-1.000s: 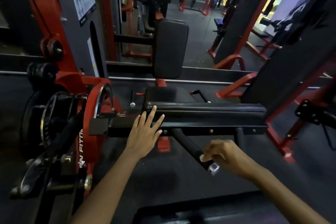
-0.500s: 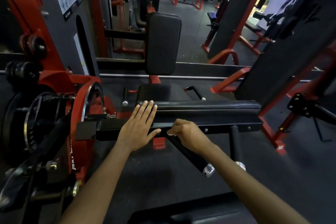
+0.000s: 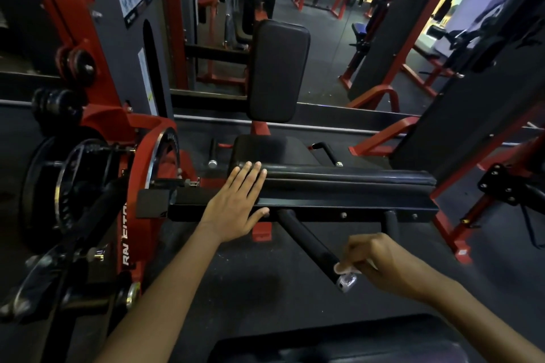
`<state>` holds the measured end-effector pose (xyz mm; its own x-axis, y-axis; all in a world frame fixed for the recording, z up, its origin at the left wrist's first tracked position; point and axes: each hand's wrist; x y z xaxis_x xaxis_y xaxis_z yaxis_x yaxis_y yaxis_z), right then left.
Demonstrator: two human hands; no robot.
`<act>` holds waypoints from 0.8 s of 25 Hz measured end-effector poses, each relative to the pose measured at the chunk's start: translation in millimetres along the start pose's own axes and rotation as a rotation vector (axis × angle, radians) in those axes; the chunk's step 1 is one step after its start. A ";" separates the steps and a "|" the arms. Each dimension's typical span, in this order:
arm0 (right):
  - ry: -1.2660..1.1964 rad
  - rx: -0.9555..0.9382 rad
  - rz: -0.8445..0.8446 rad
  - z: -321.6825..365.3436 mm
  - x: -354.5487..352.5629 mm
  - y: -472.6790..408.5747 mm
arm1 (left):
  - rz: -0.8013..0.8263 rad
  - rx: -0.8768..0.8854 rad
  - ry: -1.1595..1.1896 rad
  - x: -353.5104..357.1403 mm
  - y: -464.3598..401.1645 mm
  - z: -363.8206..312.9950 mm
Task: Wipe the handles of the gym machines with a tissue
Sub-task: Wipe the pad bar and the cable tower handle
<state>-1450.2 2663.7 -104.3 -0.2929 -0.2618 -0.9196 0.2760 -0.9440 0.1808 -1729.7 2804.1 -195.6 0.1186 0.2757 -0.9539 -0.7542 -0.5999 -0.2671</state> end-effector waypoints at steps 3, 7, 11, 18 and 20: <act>0.074 -0.072 -0.166 18.5 5.1 -39.8 | 0.011 0.050 -0.003 -2.8 2.6 10.7; 0.327 -0.162 -0.240 57.1 37.5 -97.7 | 0.047 0.136 -0.026 -6.5 8.9 30.2; 0.541 -0.303 -0.225 59.3 49.0 -91.3 | 0.051 0.154 -0.015 -8.3 10.6 36.0; 0.640 -0.341 -0.107 38.9 50.9 -12.6 | 0.030 0.154 0.003 -8.2 11.3 35.9; 0.659 -0.332 -0.101 40.6 40.8 -3.8 | 0.032 0.156 0.012 -6.9 11.5 35.4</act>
<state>-1500.3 2648.5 -128.4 0.2495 0.0959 -0.9636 0.5691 -0.8196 0.0658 -1762.0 2821.9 -187.2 0.0998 0.2485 -0.9635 -0.8488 -0.4840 -0.2128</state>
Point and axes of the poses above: each hand's wrist, its own y-axis away from the middle knuckle, its own x-axis out of the palm, z = x × y, and after that the axes turned 12 degrees about x, right-handed
